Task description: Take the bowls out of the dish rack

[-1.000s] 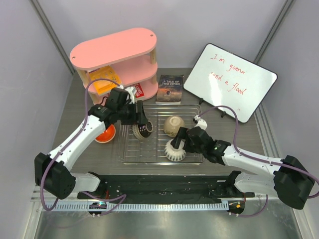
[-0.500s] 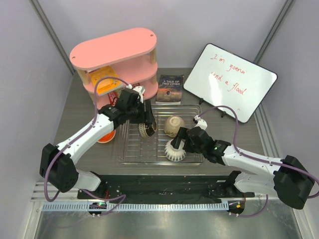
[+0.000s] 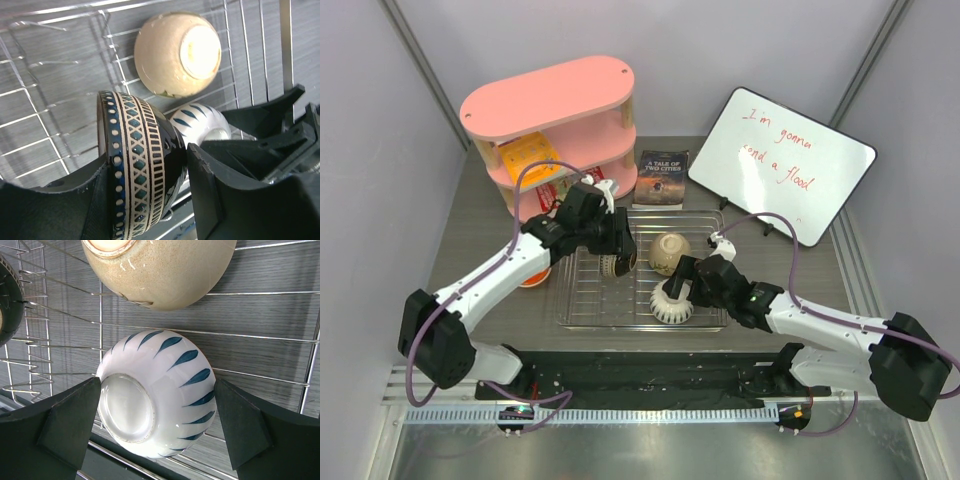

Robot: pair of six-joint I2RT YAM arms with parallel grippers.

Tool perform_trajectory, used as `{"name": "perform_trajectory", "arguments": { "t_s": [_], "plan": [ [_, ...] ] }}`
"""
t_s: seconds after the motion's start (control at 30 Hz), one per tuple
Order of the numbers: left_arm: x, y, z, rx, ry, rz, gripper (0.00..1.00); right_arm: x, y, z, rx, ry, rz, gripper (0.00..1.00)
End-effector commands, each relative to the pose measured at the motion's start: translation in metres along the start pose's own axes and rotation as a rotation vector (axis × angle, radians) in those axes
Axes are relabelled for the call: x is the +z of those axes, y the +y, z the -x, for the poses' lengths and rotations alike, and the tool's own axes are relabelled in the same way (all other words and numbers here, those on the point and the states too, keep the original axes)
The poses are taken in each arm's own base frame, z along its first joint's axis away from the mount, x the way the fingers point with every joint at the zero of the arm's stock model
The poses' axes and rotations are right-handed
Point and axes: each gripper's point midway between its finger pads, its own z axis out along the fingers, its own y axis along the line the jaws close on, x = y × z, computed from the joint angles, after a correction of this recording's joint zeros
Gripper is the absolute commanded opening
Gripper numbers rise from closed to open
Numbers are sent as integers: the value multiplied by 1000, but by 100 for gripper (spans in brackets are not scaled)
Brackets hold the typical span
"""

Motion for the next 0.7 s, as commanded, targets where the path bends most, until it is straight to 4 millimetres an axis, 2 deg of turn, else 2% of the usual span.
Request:
{"name": "perform_trajectory", "arguments": {
  "t_s": [0.0,0.3,0.43,0.57,0.67],
  "plan": [
    [-10,18,-26,21,77,57,0,0,-10,-1,11,-6,-30,100],
    [-33,0,-10,45,5,-13,0,-1,-11,1,13,-12,-31,100],
    [-45,1,3,62,-48,16,0,-1,-10,2,12,-13,-30,100],
    [-57,2,7,78,-44,49,0,-1,-9,2,10,-12,-30,100],
    [-58,3,8,88,-44,56,0,1,-10,2,12,-10,-35,100]
  ]
}}
